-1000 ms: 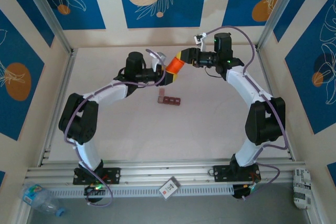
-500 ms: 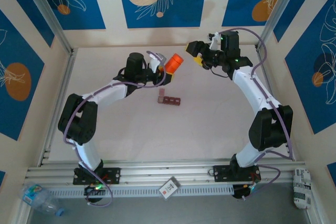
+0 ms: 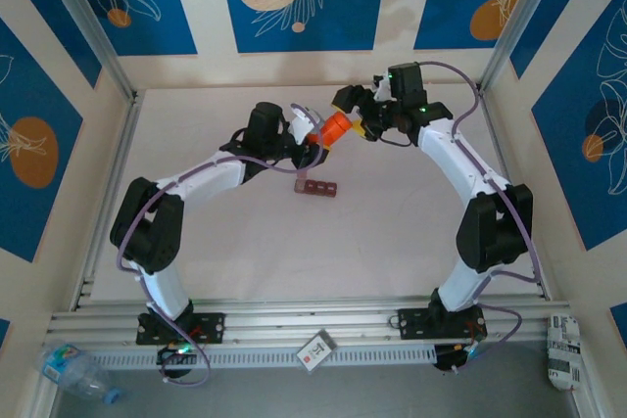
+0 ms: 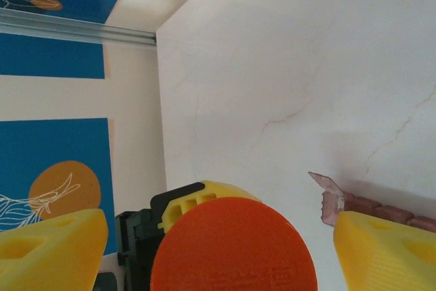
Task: Sort the pills into containers
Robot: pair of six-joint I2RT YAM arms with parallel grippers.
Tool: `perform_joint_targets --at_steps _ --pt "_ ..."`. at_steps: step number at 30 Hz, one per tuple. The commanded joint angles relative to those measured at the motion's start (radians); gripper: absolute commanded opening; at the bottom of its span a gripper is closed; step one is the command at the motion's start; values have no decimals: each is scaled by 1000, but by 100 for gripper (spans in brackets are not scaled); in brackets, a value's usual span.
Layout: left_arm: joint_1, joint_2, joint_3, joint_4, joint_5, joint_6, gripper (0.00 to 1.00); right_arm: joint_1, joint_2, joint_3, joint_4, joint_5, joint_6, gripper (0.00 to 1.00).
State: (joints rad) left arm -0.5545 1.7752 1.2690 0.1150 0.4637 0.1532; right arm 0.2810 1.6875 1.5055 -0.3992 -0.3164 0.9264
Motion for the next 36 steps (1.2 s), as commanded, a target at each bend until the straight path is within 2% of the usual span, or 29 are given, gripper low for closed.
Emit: perform_joint_targets --at_steps 1,7,14,20,23,25,29,31,34,36 --pt "-8 -25 32 8 -7 22 0 6 3 15 -17 5 15 84" --pt "-8 -23 30 21 -9 7 0 15 -3 -12 -7 -3 13 75" --pt "-8 -13 37 34 -9 -15 0 17 -15 -38 3 -16 14 55" --pt "3 -11 48 51 37 -59 0 10 -19 -51 34 -33 -29 48" --pt "25 -20 49 77 132 -114 0 -11 -32 -66 106 -66 -115 48" --pt "46 -23 43 123 220 -177 0 -32 -40 -75 181 -135 -202 48" --pt "83 -9 29 293 404 -389 0 -56 -79 -142 365 -307 -391 51" --pt "88 -3 23 355 431 -455 0 -69 -69 -128 362 -348 -397 51" --pt "90 -5 13 363 405 -454 0 -78 -57 -108 367 -371 -350 54" --pt "90 -6 19 314 368 -416 0 -80 -70 -106 355 -320 -305 72"
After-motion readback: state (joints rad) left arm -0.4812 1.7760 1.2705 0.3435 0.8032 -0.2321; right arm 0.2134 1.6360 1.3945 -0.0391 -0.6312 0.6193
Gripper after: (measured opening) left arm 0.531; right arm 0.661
